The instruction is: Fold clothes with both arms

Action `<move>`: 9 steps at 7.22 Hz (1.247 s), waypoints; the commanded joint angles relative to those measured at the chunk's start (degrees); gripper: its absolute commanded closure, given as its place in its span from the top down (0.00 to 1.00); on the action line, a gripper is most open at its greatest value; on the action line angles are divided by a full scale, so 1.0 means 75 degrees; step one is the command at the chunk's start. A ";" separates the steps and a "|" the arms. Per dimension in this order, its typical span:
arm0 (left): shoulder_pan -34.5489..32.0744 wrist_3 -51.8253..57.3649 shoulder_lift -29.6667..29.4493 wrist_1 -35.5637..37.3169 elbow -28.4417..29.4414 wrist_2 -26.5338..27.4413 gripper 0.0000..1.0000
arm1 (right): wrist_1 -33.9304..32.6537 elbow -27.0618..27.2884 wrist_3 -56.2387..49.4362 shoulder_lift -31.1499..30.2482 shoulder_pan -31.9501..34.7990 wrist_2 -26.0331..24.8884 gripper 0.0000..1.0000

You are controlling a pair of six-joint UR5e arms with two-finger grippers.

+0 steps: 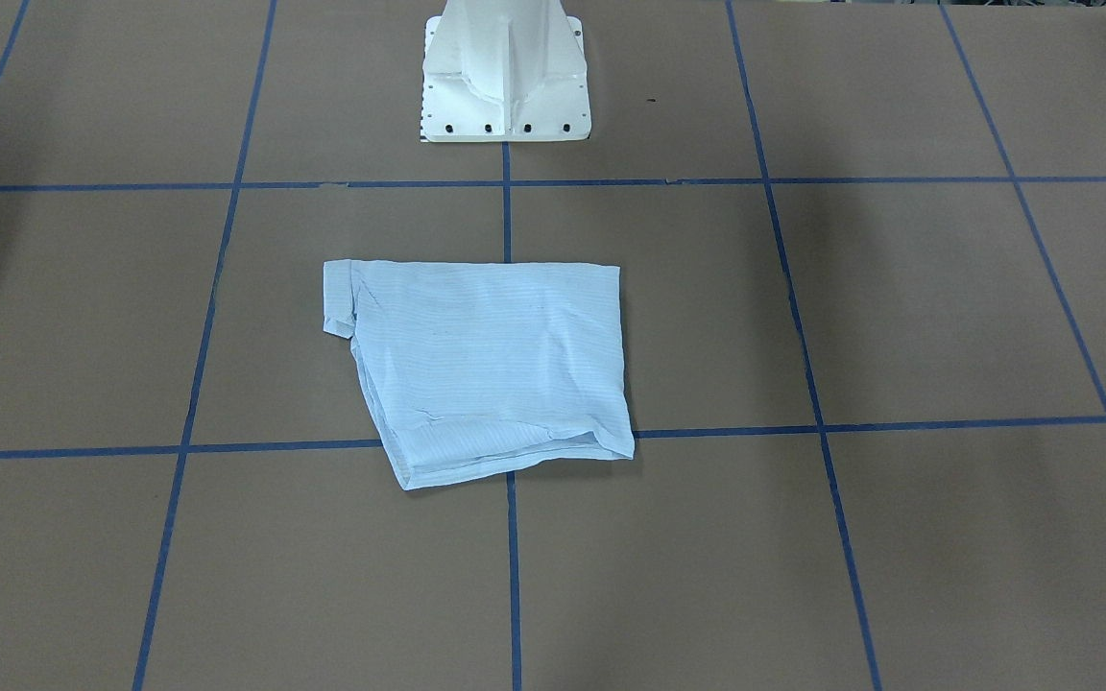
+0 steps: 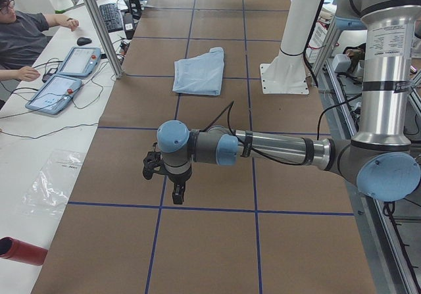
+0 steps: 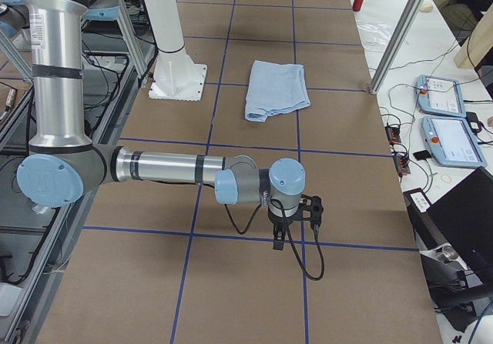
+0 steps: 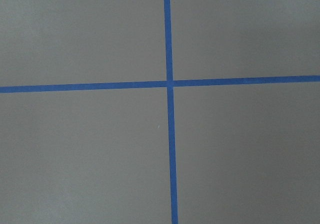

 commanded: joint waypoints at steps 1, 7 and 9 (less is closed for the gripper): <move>0.0000 -0.0012 0.0005 -0.0051 0.0017 -0.0026 1.00 | 0.0006 -0.0058 0.0002 0.0021 0.0000 -0.0004 1.00; 0.0012 -0.0047 -0.0007 -0.0051 -0.0077 -0.0014 1.00 | 0.0041 -0.0385 0.0001 0.0127 -0.0047 -0.0004 1.00; 0.0012 -0.0047 -0.0007 -0.0051 -0.0089 -0.0014 1.00 | 0.0029 -0.0281 0.0002 0.0080 -0.0047 0.0077 1.00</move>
